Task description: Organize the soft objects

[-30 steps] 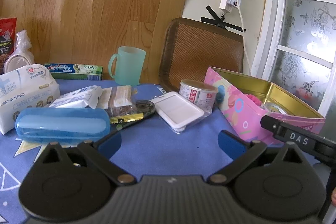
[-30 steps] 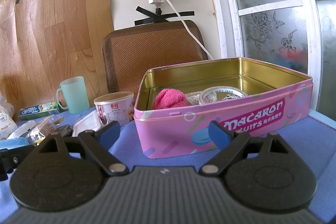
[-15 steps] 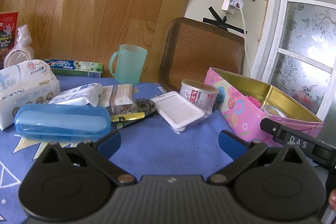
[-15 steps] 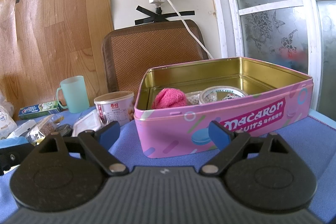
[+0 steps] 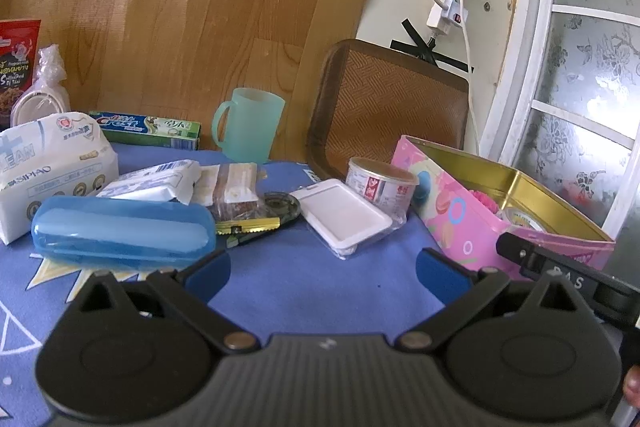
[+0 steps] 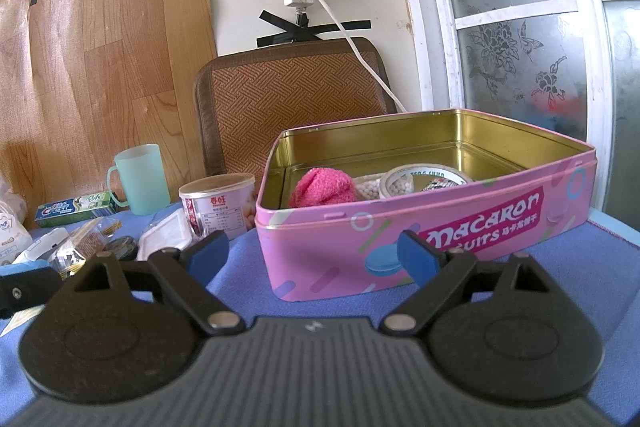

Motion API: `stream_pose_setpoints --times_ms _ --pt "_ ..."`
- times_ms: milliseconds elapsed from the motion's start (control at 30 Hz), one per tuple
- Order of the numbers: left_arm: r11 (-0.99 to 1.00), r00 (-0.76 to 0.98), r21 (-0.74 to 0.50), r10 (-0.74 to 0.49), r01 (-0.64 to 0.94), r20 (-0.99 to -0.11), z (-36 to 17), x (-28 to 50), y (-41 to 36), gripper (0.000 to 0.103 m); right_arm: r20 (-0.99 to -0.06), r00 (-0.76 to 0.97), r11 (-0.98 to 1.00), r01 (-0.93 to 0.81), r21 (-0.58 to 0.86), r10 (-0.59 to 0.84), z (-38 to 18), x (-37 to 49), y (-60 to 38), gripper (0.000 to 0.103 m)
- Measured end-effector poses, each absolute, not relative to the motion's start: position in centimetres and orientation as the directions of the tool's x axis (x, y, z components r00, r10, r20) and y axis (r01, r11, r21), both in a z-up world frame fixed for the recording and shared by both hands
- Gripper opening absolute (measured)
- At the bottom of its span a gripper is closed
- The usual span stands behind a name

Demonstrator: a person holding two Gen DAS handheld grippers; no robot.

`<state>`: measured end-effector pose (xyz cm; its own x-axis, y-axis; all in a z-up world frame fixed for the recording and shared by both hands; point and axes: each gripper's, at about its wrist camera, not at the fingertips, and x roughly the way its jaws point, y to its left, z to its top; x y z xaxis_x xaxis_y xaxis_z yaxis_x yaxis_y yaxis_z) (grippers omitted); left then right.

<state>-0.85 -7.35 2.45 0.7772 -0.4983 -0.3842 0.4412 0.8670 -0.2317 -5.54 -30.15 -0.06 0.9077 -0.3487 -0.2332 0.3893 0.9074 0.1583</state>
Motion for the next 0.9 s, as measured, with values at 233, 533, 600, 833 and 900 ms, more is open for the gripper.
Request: stream_pose_setpoints --times_ms 233,533,600,833,900 --pt "0.867 0.777 -0.232 -0.498 0.441 -0.384 2.4 -0.9 -7.4 0.103 -0.233 0.907 0.907 0.391 0.158 -0.35 -0.1 -5.5 -30.1 0.093" --pt "0.867 0.777 -0.233 -0.498 0.441 -0.384 2.4 -0.8 -7.3 0.103 -0.233 0.907 0.907 0.391 0.158 -0.351 -0.1 -5.5 -30.1 0.093" --pt "0.866 0.776 -0.235 -0.5 0.441 -0.384 2.4 -0.8 -7.3 0.103 -0.234 0.906 0.906 0.392 0.157 -0.351 0.0 -5.5 -30.1 0.093" --pt "0.86 0.771 -0.282 -0.508 0.425 -0.385 2.3 -0.5 -6.7 0.103 -0.214 0.91 0.916 0.385 0.115 -0.355 -0.2 -5.4 -29.5 0.093" --pt "0.865 0.782 -0.303 -0.495 0.401 -0.378 2.3 -0.4 -6.1 0.103 -0.191 0.917 0.927 0.368 0.074 -0.349 -0.2 -5.6 -28.7 0.093"
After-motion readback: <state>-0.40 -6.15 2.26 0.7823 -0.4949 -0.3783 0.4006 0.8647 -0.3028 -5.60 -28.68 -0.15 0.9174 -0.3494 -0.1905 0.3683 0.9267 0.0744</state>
